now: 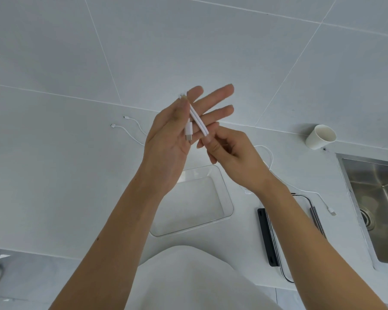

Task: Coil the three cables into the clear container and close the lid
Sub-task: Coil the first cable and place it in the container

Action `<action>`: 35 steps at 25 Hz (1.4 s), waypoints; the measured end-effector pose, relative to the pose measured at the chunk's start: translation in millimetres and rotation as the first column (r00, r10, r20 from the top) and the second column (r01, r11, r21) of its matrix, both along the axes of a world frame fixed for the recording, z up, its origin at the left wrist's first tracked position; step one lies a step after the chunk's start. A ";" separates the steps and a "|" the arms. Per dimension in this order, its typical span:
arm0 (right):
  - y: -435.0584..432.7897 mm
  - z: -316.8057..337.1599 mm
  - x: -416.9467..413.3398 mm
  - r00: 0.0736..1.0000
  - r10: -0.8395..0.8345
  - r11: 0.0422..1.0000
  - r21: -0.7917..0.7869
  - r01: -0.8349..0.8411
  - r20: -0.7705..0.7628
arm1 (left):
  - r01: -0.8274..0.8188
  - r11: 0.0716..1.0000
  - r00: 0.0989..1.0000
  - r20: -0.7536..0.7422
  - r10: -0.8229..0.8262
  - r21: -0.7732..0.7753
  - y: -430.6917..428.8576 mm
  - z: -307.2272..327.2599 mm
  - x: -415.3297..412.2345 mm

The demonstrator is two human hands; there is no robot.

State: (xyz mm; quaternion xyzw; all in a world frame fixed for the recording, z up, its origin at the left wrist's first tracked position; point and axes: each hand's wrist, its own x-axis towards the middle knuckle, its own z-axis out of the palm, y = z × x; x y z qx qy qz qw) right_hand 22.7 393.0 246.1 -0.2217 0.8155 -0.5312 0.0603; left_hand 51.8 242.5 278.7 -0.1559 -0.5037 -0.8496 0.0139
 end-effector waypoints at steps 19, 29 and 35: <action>13.1 39.8 16.9 0.999 0.034 0.997 0.068 -0.034 0.000 | -0.180 0.828 0.965 0.070 0.255 -0.532 -10.3 -1.6 -6.6; 18.1 52.0 5.6 0.997 -0.035 0.998 -0.061 0.031 -0.062 | 0.146 0.793 0.969 0.248 0.007 -0.591 -9.4 -16.6 -7.6; 18.1 56.1 -8.6 0.984 -0.073 0.997 -0.040 0.067 -0.161 | 0.335 0.833 0.936 0.255 -0.242 -0.441 -8.7 -14.0 0.5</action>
